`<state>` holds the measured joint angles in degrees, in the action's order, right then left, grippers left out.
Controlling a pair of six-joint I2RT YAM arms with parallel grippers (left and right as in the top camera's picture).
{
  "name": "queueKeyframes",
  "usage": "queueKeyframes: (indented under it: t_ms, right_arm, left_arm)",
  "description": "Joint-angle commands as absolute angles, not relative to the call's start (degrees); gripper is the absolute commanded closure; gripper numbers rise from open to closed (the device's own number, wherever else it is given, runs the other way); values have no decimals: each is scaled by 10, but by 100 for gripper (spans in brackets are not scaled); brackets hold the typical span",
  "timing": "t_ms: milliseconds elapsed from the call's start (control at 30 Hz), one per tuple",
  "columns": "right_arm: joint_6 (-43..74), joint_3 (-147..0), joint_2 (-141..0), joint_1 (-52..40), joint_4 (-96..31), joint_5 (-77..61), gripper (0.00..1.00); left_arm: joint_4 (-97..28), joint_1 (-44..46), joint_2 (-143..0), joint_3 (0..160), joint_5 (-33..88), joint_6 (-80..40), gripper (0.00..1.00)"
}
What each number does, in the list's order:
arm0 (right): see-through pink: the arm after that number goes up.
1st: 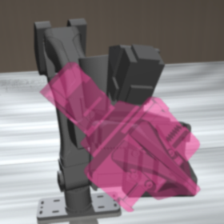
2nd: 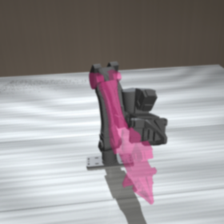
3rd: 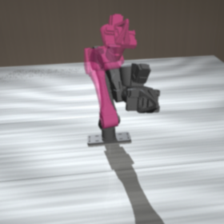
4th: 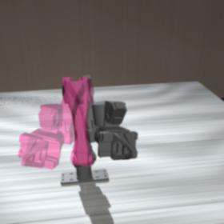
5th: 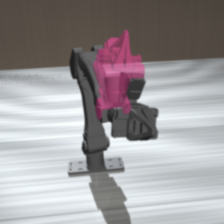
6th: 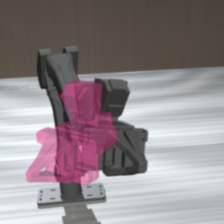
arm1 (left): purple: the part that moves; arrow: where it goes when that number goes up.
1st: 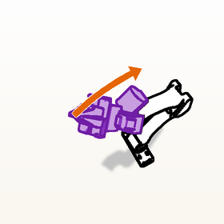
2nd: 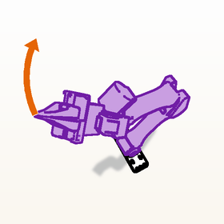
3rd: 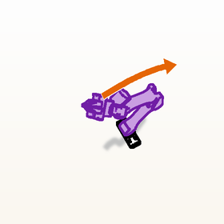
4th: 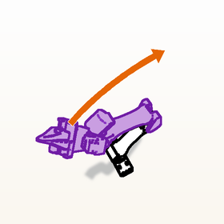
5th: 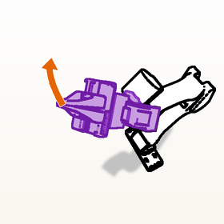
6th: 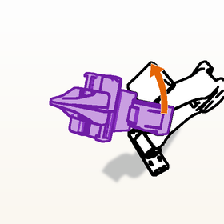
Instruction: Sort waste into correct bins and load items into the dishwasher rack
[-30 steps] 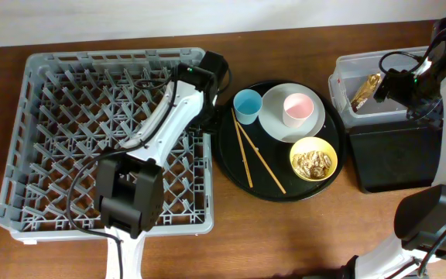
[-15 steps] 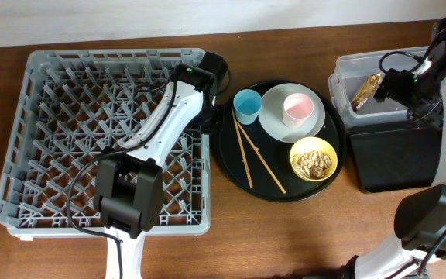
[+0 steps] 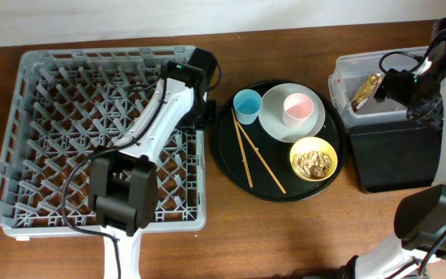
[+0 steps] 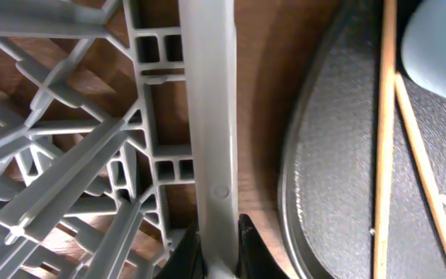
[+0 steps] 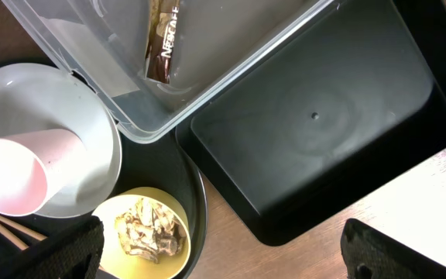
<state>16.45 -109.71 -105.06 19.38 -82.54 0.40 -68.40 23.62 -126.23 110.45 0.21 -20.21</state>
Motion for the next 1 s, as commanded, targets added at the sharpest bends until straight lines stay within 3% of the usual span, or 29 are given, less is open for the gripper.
queueKeyframes:
  t_ms: [0, 767, 800, 900, 967]
  right_arm:
    - [163, -1098, -1047, 195, -827, 7, 1]
    - [163, -1098, -1047, 195, -827, 7, 1]
    - [163, -1098, -1047, 195, -827, 7, 1]
    - [163, -1098, -1047, 195, -827, 7, 1]
    - [163, -1098, -1047, 195, -827, 7, 1]
  left_arm:
    - [-686, 215, -1270, 1095, -50, -204, 100]
    - [-697, 187, -1270, 1095, -58, -229, 100]
    - [-698, 187, -1270, 1095, -58, -229, 96]
    - [-707, 187, -1269, 1096, -58, -229, 67]
    - [-718, 187, -1268, 1106, -58, -227, 62]
